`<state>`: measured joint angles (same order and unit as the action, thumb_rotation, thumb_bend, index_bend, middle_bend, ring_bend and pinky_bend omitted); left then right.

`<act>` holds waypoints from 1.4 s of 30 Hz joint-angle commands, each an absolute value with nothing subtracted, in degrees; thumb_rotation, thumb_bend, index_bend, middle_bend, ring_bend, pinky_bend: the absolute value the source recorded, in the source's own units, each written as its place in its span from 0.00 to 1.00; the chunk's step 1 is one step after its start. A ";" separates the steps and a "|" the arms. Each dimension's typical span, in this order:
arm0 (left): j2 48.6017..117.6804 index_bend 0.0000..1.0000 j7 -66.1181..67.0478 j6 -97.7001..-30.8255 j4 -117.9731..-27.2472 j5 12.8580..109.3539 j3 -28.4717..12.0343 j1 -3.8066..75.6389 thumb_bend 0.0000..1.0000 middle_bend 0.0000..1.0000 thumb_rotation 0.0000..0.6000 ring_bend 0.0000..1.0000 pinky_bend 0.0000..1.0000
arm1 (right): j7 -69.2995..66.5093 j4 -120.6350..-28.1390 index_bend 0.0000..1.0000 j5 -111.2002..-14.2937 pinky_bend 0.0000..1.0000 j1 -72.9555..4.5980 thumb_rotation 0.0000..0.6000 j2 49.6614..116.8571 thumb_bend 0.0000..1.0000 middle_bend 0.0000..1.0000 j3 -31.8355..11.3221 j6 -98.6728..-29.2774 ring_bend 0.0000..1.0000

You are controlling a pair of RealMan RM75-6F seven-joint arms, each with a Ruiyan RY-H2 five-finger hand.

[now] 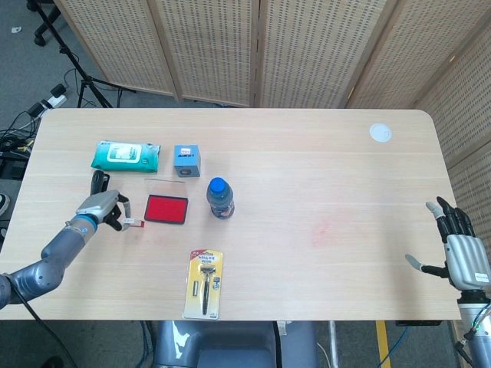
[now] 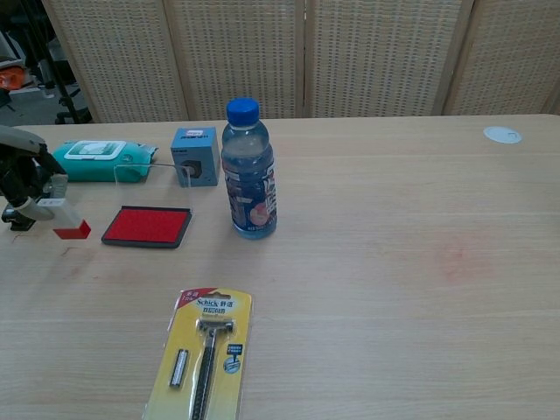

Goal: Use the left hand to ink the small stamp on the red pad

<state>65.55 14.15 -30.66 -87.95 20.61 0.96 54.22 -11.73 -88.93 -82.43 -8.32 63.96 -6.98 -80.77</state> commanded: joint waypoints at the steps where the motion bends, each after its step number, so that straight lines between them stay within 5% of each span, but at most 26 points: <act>1: 64.07 0.63 12.92 -27.43 -85.17 21.25 3.91 52.97 0.36 1.00 1.00 1.00 0.93 | -11.58 -88.96 0.00 -82.41 0.00 -8.33 1.00 64.00 0.00 0.00 -6.97 -80.75 0.00; 42: 71.05 0.63 7.61 -26.43 -75.90 22.51 9.44 54.23 0.36 1.00 1.00 1.00 0.93 | -12.28 -88.94 0.00 -82.42 0.00 -8.20 1.00 63.83 0.00 0.00 -6.95 -80.87 0.00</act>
